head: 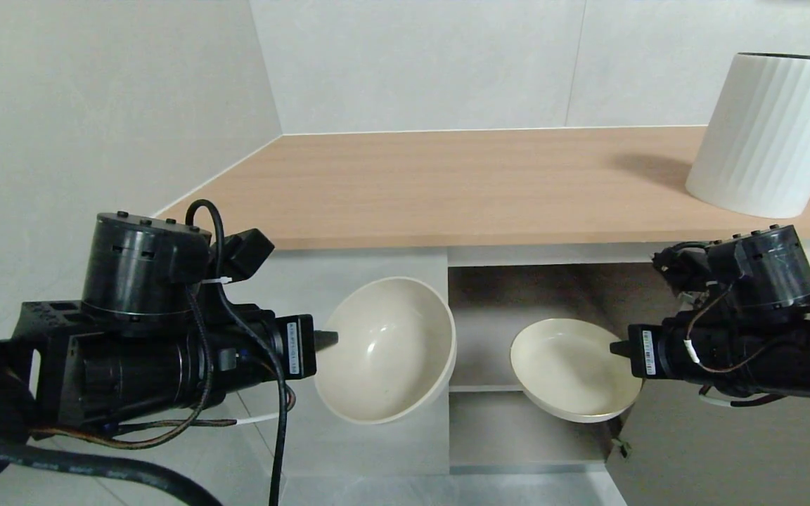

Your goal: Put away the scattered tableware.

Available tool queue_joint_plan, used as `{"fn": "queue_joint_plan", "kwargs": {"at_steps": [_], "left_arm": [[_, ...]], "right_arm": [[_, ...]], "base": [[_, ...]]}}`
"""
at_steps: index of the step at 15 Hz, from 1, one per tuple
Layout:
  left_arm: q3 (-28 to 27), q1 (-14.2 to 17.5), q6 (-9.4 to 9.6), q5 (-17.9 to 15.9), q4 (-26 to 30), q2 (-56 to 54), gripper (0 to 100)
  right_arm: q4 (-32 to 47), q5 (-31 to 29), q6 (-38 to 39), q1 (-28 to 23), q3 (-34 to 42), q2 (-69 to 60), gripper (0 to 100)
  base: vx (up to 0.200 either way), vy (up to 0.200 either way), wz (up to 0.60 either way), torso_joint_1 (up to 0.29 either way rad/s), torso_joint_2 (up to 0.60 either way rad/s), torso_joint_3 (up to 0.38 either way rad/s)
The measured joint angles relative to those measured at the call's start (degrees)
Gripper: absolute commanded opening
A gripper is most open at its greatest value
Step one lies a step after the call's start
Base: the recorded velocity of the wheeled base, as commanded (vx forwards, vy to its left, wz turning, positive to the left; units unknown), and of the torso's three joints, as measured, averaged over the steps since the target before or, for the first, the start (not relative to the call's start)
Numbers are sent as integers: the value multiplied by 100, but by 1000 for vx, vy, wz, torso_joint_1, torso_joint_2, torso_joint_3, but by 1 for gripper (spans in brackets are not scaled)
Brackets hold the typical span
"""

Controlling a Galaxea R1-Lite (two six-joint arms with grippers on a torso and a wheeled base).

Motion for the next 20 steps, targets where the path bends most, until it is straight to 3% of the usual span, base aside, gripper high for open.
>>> {"fn": "queue_joint_plan", "kwargs": {"at_steps": [4, 11, 17, 20], "left_arm": [[7, 0, 0, 0, 7, 0, 0], [-1, 1, 0, 0, -11, 59, 0], [-26, 0, 6, 0, -6, 135, 0], [-26, 1, 118, 0, 27, 171, 0]], "right_arm": [[6, 2, 1, 2, 0, 17, 0], [-38, 0, -16, 0, -22, 158, 0], [-887, -529, -169, 10, -110, 1097, 0], [-1947, -611, -189, 10, -232, 1862, 0]], "base": [[0, 0, 0, -91, 399, 301], [0, 0, 0, -11, 44, 29], [0, 0, 0, 0, 0, 0], [0, 0, 0, 0, 0, 0]]}}
